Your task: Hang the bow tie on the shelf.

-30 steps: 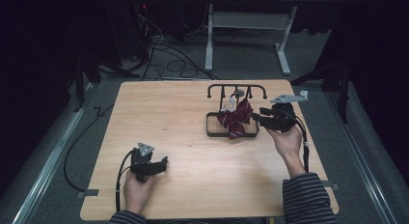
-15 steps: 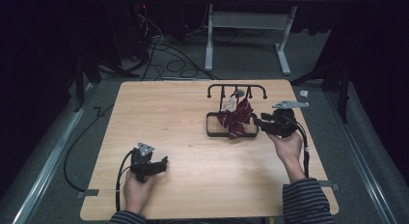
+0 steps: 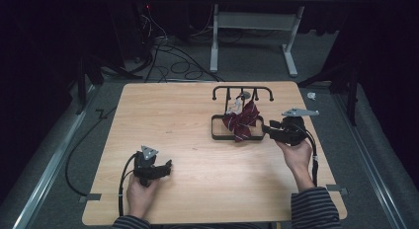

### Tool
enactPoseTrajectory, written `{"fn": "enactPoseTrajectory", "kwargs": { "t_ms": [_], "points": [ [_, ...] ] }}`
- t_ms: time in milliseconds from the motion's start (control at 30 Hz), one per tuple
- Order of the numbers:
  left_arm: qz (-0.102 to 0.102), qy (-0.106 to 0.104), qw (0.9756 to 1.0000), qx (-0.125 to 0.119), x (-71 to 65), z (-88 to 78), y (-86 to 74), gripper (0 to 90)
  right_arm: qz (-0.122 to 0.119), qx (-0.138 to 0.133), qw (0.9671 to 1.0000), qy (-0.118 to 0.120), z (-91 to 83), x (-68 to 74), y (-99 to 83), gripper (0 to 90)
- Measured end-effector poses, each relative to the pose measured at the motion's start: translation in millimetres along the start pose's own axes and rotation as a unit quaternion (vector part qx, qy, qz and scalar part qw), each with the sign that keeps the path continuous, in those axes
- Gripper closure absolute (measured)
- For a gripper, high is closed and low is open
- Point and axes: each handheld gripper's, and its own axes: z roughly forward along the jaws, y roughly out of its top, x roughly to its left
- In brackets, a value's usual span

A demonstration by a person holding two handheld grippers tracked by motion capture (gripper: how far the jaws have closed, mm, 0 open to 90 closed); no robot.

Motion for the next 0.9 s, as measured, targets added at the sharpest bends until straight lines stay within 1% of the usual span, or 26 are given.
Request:
{"fn": "enactPoseTrajectory", "kwargs": {
  "t_ms": [133, 333, 633, 733, 900],
  "points": [
    [0.0, 0.0, 1.0, 0.0, 0.0, 0.0, 0.0, 20.1, 0.006, 0.005, 1.0, 0.0, 2.0, -0.7, -5.1, 58.3],
    [0.0, 0.0, 1.0, 0.0, 0.0, 0.0, 0.0, 20.1, 0.006, 0.009, 0.9999, 0.001, 4.3, -0.9, -10.1, 58.3],
    [0.0, 0.0, 1.0, 0.0, 0.0, 0.0, 0.0, 20.0, 0.013, 0.017, 0.9998, 0.004, 8.0, -0.4, -17.1, 58.3],
    [0.0, 0.0, 1.0, 0.0, 0.0, 0.0, 0.0, 20.1, 0.006, 0.023, 0.9997, 0.005, 11.3, 0.8, -18.5, 58.3],
    [0.0, 0.0, 1.0, 0.0, 0.0, 0.0, 0.0, 20.0, 0.011, 0.025, 0.9996, 0.008, 14.2, 1.4, -21.6, 58.3]
  ]
}}
